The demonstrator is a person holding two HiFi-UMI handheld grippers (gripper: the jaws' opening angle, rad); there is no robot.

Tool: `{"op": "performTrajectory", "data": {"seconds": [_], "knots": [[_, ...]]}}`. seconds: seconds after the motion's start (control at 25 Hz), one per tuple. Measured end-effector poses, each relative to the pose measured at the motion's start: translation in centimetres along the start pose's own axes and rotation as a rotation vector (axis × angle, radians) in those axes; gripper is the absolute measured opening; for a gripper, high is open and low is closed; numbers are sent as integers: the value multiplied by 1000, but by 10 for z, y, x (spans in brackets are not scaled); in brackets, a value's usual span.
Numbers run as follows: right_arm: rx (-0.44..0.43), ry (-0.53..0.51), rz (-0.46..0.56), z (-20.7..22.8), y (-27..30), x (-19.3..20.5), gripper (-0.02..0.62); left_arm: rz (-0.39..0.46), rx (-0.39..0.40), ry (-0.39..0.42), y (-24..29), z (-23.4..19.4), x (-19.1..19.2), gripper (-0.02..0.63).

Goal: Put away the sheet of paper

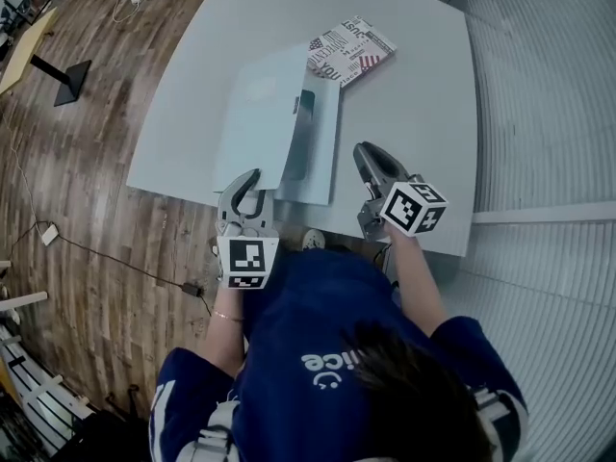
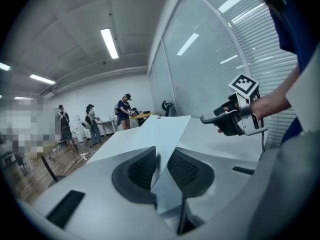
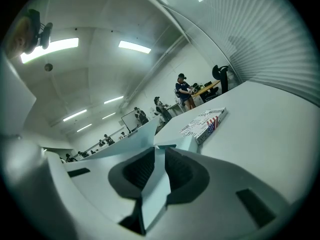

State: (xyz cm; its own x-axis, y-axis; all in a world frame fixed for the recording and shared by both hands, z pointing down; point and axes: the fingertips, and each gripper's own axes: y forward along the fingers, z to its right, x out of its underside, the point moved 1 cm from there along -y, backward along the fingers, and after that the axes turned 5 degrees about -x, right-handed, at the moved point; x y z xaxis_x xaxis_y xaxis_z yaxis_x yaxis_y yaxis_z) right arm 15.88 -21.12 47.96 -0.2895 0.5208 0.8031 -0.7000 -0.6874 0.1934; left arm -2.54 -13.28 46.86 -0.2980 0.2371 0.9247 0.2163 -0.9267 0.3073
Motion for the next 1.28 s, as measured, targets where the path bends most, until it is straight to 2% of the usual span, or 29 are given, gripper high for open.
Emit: {"op": "performTrajectory", "data": {"seconds": [0.24,0.36,0.6,0.84,0.92,1.04,1.12,1.28], "knots": [[4,-9,-31,2,-18,15,72,-101,114,195,8,43,20,84],[2,-18,-55,2,-21,23,72,-164,205,284,11,66,34,140],[-6,-24,-79,-3,-22,31,72,-266,373,295,16,93,54,190],[9,5,-79,3,-25,37,82,-327,468,222,17,100,66,210],[13,3,-82,4,-25,38,87,-323,469,153,20,100,66,210],[35,14,-82,8,-27,42,87,-307,466,-25,27,98,62,210],[47,33,-83,12,-28,45,87,-314,476,-115,30,98,60,210],[55,41,-92,15,-30,53,87,-338,480,-172,31,99,66,209]]}}
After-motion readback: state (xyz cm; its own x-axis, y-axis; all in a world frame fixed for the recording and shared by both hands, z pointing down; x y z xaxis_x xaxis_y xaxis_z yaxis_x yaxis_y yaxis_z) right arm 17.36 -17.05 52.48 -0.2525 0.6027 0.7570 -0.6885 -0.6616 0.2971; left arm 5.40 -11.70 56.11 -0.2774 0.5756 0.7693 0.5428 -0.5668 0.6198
